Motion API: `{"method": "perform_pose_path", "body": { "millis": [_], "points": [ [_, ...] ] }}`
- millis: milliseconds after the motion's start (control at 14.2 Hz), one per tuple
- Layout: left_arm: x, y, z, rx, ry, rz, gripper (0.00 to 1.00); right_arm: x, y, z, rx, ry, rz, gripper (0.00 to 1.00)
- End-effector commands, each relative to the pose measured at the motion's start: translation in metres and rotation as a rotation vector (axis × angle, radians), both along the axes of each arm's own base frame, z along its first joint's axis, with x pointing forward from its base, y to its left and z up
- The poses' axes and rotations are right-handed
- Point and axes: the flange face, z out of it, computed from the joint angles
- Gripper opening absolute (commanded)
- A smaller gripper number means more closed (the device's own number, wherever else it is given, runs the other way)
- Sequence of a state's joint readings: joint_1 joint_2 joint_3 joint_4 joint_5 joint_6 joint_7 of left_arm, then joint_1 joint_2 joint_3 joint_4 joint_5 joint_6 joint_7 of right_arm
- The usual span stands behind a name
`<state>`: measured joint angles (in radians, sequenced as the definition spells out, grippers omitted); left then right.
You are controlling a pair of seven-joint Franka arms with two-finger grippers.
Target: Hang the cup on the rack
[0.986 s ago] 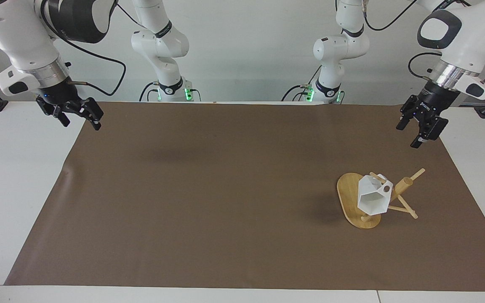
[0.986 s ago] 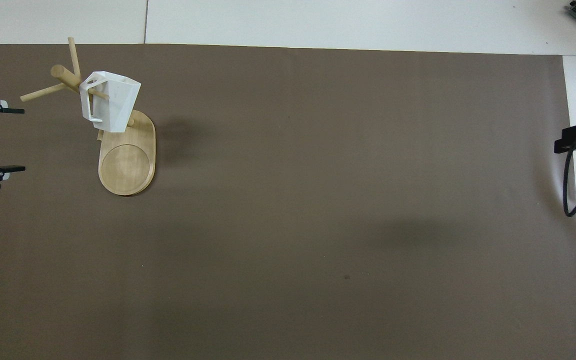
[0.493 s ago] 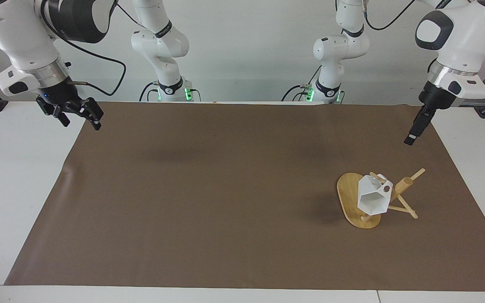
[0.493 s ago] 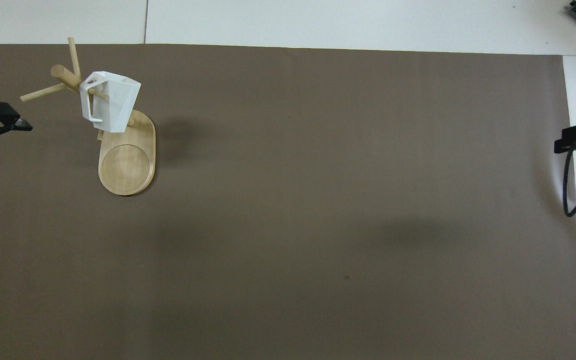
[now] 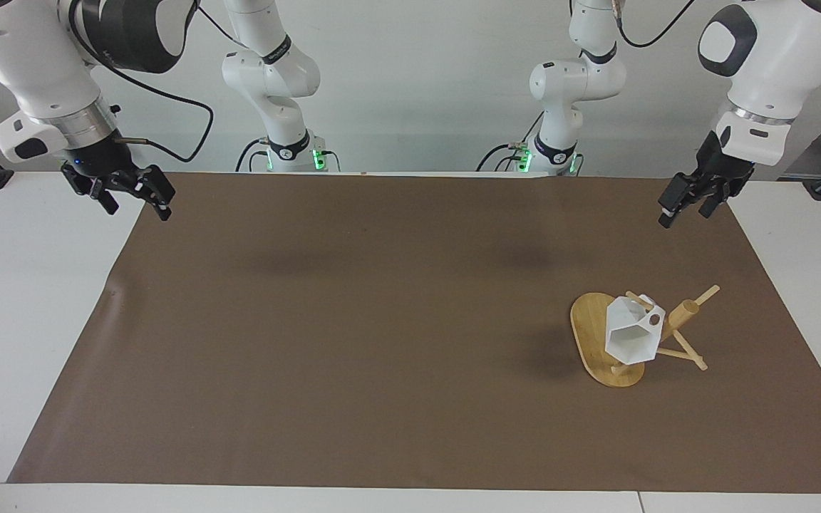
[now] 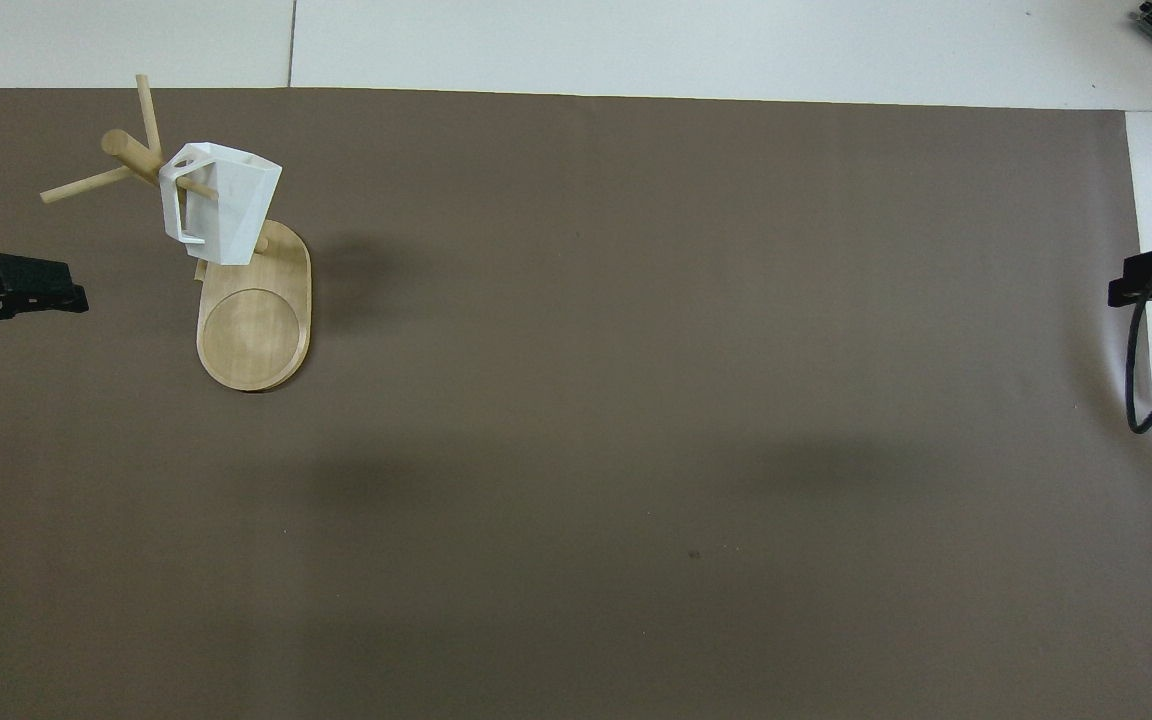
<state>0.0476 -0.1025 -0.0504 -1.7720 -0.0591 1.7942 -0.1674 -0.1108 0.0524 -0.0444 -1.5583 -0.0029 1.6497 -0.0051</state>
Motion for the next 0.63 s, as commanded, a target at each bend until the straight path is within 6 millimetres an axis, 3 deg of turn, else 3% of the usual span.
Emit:
{"method": "perform_pose_path", "body": {
  "millis": [0,211,423,564],
  "points": [
    [0.010,0.001,0.012,0.043,0.065,-0.150,1.00,-0.006,0.000,0.002,-0.001,0.009,0.010,1.00],
    [0.004,-0.006,0.024,0.074,0.114,-0.266,1.00,-0.006,0.000,0.001,-0.002,0.011,0.011,1.00],
    [-0.006,-0.033,0.031,0.081,0.128,-0.329,1.00,-0.006,0.000,0.001,-0.001,0.010,0.010,1.00],
    [-0.006,-0.040,0.034,0.115,0.129,-0.342,1.00,-0.006,0.000,0.001,-0.001,0.010,0.010,1.00]
  ]
}}
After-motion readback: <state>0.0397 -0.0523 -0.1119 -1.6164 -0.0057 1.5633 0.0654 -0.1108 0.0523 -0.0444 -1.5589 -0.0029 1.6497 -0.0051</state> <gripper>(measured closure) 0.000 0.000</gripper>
